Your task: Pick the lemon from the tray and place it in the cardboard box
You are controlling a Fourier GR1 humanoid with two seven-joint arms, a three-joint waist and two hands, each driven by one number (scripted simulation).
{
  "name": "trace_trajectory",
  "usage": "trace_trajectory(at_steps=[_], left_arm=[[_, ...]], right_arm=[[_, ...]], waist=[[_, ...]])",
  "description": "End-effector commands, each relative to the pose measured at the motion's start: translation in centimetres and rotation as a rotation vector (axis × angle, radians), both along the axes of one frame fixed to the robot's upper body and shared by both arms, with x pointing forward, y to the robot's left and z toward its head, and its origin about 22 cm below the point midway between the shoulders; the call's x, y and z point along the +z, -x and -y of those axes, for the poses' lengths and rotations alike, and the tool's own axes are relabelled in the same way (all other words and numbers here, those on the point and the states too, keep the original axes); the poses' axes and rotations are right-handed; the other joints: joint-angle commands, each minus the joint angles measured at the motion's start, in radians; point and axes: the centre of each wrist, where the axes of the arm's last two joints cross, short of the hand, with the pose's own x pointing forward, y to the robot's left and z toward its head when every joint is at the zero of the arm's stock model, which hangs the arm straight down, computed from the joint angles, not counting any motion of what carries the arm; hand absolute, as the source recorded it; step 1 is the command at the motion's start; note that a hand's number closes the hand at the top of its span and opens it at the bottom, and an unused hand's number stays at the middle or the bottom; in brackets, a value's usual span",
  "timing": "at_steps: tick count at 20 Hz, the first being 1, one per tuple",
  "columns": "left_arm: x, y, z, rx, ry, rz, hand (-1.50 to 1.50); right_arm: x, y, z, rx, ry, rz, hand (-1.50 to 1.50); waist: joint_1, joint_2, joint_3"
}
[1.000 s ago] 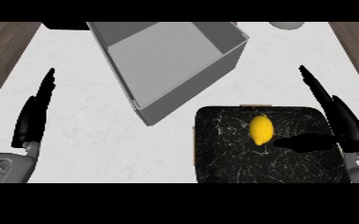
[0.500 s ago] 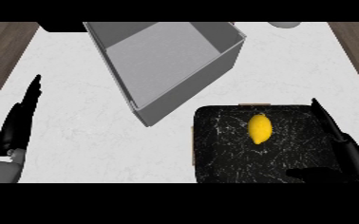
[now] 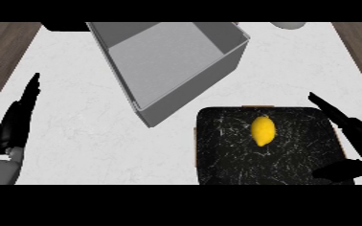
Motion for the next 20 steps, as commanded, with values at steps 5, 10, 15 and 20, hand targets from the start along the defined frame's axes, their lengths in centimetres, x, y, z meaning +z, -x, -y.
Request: trace_trajectory(at_steps=[5,10,15,20], left_arm=[[0.4,-0.9,0.3,-0.005,-0.011,0.012,0.0],[-0.3,-0.3,-0.4,0.005,-0.008,0.003,0.0],[-0.3,-0.9,0.9,-0.021,-0.008,0.006,0.0],[0.7,0.6,0.8,-0.009,0.004,-0.023,0.0]], right_arm=[[2.5,-3.9,-3.9,0.067,0.293,-0.243,-1.5],[3.1,-5.2,-9.2,0.112,0.266,-0.326,-1.5],[1.6,-7.4,-9.1,0.095,0.346,-0.358,-1.5],[0.2,-7.0,-8.0,0.107,0.326,-0.361,-1.5]], waist=[[0.007,0.003,0.0],[-0.003,0.0,0.001],[-0.003,0.001,0.002],[-0.003,-0.001,0.002]])
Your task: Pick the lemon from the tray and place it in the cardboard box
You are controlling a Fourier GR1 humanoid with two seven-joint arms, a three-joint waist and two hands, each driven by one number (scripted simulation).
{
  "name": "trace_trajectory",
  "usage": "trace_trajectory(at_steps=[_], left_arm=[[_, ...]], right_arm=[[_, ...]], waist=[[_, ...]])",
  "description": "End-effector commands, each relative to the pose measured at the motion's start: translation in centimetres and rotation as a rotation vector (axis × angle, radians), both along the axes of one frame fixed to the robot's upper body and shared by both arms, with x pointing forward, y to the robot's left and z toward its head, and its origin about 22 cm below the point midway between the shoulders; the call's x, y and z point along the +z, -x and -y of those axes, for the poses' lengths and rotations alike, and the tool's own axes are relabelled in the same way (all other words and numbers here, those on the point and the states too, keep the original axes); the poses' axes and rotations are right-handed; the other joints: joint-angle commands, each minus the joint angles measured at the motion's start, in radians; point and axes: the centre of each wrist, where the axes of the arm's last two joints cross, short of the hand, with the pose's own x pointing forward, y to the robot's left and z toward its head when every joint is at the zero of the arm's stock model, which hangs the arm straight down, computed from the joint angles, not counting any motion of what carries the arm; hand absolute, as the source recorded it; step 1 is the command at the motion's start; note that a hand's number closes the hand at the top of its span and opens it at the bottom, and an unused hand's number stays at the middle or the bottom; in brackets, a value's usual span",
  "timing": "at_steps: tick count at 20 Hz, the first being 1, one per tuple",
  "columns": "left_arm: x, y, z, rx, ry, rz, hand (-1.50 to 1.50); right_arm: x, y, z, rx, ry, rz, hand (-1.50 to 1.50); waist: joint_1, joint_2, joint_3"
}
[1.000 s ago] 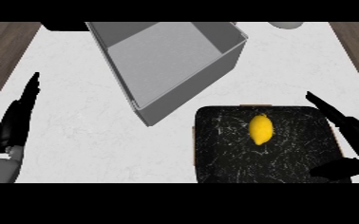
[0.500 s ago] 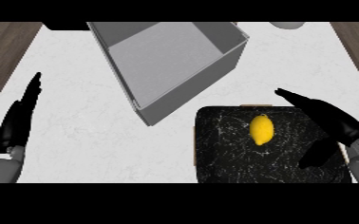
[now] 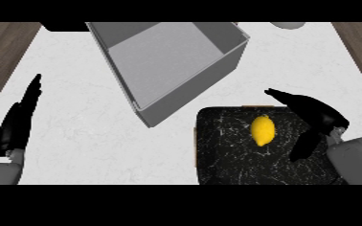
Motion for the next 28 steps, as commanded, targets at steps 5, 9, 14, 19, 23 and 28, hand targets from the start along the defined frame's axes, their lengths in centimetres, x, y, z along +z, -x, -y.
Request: trace_trajectory(at_steps=[5,9,14,19,23,28], left_arm=[[-0.5,0.6,1.1,0.007,0.001,0.006,0.0],[-0.3,-1.2,0.3,0.007,0.001,0.003,0.0],[0.0,1.0,-1.7,0.014,0.01,0.005,0.0],[-0.8,0.1,1.3,0.014,-0.016,0.015,0.0],[-0.4,-0.1,-0.3,0.011,-0.003,-0.004,0.0],[0.6,0.4,-0.6,0.012,-0.014,0.016,0.0]], right_arm=[[-0.9,0.9,0.1,0.012,0.001,-0.018,-1.5],[-0.5,-0.3,-2.8,0.042,-0.06,0.004,-1.5],[1.8,1.0,-3.8,0.095,-0.102,0.016,-1.5],[0.5,0.9,-4.8,0.099,-0.087,0.0,-1.5],[0.3,1.3,-7.2,0.093,0.026,-0.049,-1.5],[-1.7,1.3,-6.4,0.033,0.054,-0.098,-1.5]], waist=[[-0.005,-0.001,0.0],[-0.006,0.0,0.0],[-0.006,-0.002,0.0],[-0.004,0.0,0.0],[-0.004,0.0,0.0],[-0.003,-0.001,0.0]])
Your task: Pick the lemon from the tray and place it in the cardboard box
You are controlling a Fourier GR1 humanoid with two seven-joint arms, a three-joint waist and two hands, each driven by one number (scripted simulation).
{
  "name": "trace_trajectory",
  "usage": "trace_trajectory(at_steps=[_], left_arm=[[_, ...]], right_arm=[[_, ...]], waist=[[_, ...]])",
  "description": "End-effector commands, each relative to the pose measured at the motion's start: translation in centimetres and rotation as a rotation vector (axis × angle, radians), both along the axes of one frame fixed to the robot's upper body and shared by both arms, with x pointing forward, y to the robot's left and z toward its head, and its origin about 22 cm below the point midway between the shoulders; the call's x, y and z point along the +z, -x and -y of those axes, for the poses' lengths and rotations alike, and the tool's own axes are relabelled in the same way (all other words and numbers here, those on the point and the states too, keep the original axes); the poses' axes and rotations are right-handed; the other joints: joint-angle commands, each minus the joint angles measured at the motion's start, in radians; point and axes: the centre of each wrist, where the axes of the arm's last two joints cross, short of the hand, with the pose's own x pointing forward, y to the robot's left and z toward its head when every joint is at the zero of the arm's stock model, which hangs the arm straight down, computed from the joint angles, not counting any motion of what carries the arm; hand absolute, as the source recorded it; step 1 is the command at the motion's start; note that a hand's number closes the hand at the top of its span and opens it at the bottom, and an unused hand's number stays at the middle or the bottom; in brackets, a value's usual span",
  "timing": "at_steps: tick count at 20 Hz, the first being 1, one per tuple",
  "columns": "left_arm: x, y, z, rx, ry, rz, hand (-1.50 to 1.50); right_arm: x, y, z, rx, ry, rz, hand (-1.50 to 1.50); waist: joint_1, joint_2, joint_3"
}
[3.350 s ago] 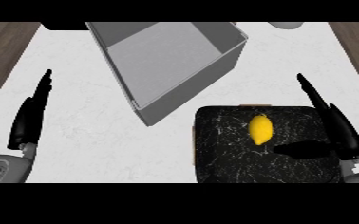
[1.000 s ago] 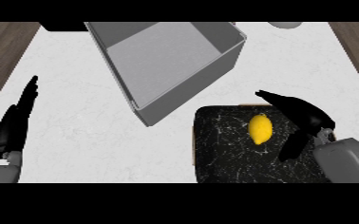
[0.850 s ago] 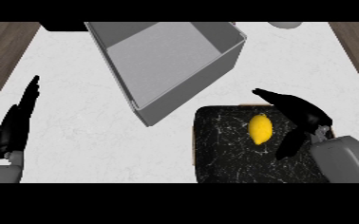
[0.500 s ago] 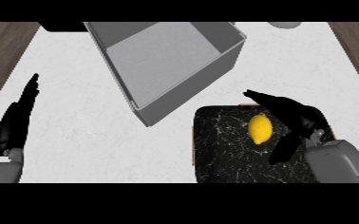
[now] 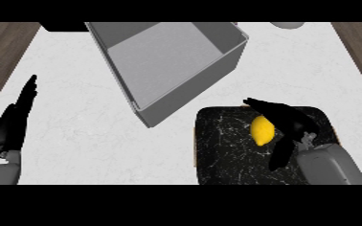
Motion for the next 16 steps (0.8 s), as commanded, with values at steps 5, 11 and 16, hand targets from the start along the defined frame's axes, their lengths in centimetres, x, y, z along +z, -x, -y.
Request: trace_trajectory(at_steps=[5,11,16], left_arm=[[-1.0,0.9,0.2,0.007,0.0,0.003,0.0],[-0.2,-0.6,-0.6,0.0,0.025,0.005,0.0],[-1.2,0.4,0.3,0.014,0.014,-0.004,0.0]], right_arm=[[-3.4,-0.5,-0.7,-0.014,0.077,0.067,1.5],[-3.4,-2.2,0.7,-0.039,0.102,0.275,1.5],[0.3,-3.0,-1.4,-0.074,0.141,0.427,1.5]], waist=[[0.003,0.0,0.0],[0.002,0.001,0.0],[0.002,0.0,0.0]])
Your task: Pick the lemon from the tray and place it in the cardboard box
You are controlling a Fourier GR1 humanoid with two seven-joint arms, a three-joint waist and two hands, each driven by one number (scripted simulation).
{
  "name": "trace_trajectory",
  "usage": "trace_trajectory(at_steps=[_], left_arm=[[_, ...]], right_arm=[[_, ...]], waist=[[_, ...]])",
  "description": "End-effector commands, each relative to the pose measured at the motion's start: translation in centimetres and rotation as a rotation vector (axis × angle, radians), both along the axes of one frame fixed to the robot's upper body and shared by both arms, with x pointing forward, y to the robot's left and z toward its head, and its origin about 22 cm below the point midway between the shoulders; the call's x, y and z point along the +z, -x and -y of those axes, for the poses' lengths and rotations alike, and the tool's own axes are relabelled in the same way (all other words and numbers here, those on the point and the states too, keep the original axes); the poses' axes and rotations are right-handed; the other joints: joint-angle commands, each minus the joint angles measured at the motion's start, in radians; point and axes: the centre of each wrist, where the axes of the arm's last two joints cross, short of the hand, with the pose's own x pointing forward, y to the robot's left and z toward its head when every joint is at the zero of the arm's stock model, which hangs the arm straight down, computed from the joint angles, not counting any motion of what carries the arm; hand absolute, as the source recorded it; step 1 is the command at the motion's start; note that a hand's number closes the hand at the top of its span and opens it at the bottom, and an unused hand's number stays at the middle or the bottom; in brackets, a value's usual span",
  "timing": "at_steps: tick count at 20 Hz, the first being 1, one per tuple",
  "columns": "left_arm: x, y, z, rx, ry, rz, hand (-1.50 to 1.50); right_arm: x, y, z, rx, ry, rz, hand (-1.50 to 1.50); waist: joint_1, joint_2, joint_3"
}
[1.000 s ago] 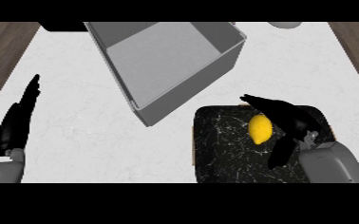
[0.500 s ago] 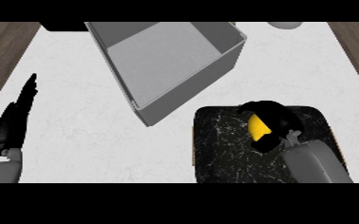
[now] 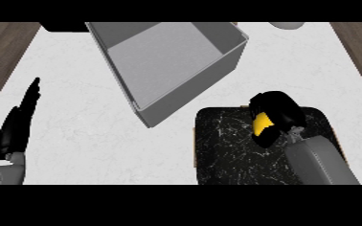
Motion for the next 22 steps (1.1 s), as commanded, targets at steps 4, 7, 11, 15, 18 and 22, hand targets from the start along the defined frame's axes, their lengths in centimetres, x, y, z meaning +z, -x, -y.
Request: trace_trajectory(at_steps=[4,7,11,15,18,22], left_arm=[[-0.1,0.4,0.3,-0.009,-0.016,-0.001,0.0],[0.9,-0.1,0.2,0.0,-0.012,-0.006,0.0],[0.2,0.7,-0.2,0.003,-0.009,-0.001,0.0],[1.7,-0.2,-0.2,0.004,-0.003,-0.007,0.0],[0.3,0.5,0.3,-0.01,0.005,-0.005,0.0],[0.3,-0.1,1.4,-0.005,-0.004,-0.008,0.0]], right_arm=[[-0.3,-1.9,-1.6,-0.172,-0.007,0.18,1.5],[0.0,-2.5,-4.1,-0.249,0.015,0.251,1.5],[6.1,-2.0,-3.8,-0.264,0.048,0.371,1.5],[7.0,-2.0,-5.3,-0.209,-0.044,0.579,1.5],[9.4,-0.9,-5.8,-0.119,-0.078,0.661,1.5],[12.7,-3.7,-8.0,-0.069,-0.126,0.64,1.5]], waist=[[0.005,0.004,0.003],[0.006,0.004,0.003],[-0.005,0.0,0.003],[0.001,0.0,0.004],[-0.004,0.0,0.003],[0.005,0.003,0.003]])
